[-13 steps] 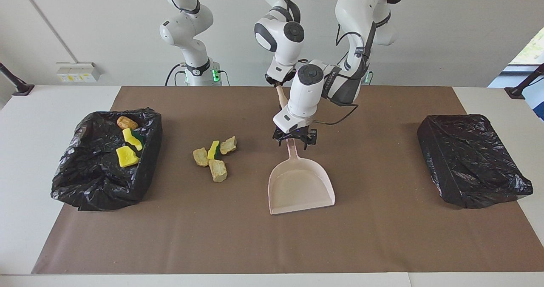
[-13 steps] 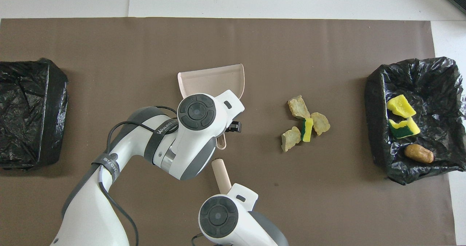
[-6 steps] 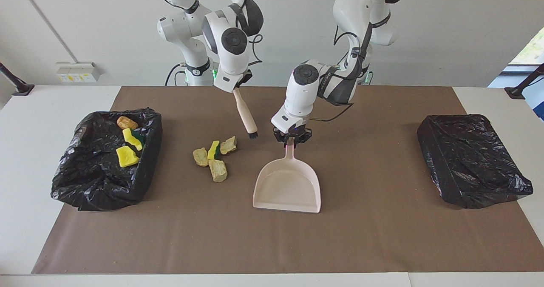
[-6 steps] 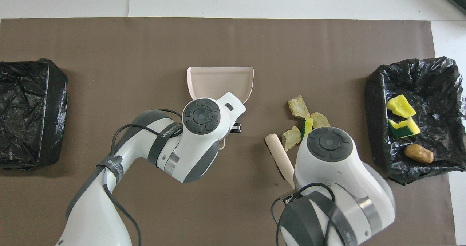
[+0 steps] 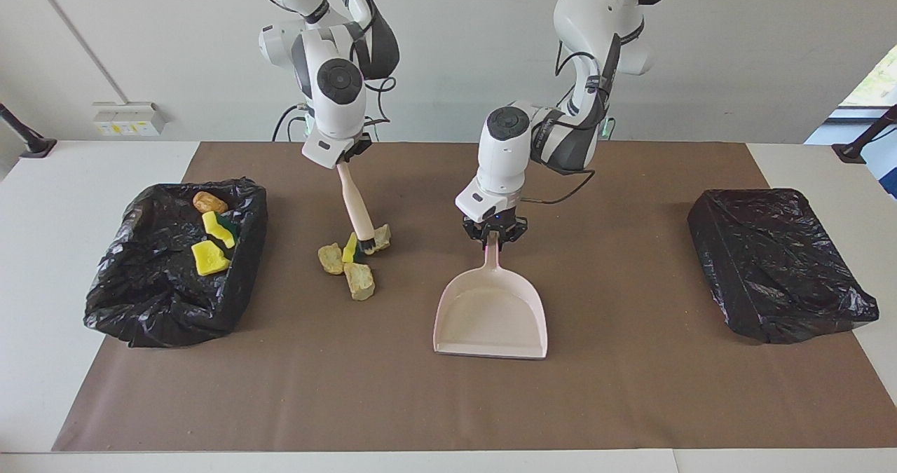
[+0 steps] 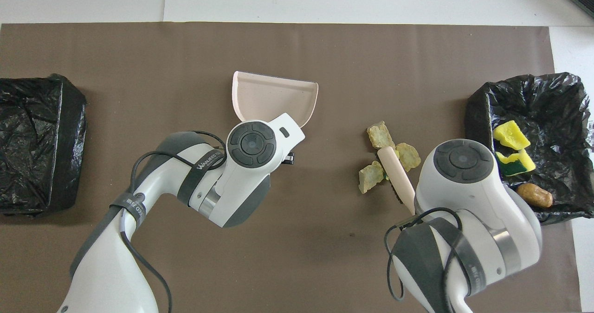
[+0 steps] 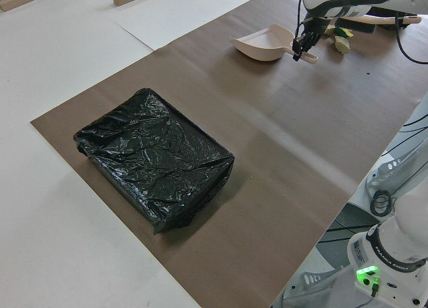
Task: Sweep and dump trash in bin
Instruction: 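Grasp the brush with the right gripper and lift it toward the scraps, then push the dustpan toward the scraps while the right gripper sweeps them in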
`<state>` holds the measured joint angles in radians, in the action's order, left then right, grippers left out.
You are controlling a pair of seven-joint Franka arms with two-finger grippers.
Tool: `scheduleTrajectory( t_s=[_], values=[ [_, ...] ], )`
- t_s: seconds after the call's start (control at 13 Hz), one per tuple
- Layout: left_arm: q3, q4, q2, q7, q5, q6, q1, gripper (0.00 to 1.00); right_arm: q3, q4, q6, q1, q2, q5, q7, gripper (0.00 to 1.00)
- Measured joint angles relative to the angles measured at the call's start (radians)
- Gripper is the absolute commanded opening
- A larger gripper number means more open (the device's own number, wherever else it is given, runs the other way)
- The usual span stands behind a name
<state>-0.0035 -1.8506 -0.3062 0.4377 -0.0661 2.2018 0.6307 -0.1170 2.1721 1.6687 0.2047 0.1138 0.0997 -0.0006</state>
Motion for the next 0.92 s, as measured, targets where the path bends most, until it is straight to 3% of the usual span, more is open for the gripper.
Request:
scheduleTrajectory(
  t_s=[0.23, 0.46, 0.69, 0.92],
  values=[
    [0.002, 0.0, 0.067, -0.264, -0.003, -0.123, -0.038, 0.01, -0.001, 0.005, 0.121, -0.102, -0.023, 0.036, -0.009, 0.0],
    [0.003, -0.002, 0.086, -0.506, -0.004, -0.177, -0.074, 0.0, 0.0, 0.006, 0.186, -0.184, -0.063, 0.046, -0.033, 0.0],
    [0.0, -0.005, 0.088, -0.769, -0.005, -0.255, -0.079, 0.0, -0.004, 0.007, 0.198, -0.187, -0.108, 0.058, -0.032, 0.0],
    [-0.01, -0.03, 0.102, -0.854, -0.005, -0.266, -0.077, 0.0, -0.011, 0.015, 0.176, -0.169, -0.113, 0.056, 0.005, 0.0]
  ],
)
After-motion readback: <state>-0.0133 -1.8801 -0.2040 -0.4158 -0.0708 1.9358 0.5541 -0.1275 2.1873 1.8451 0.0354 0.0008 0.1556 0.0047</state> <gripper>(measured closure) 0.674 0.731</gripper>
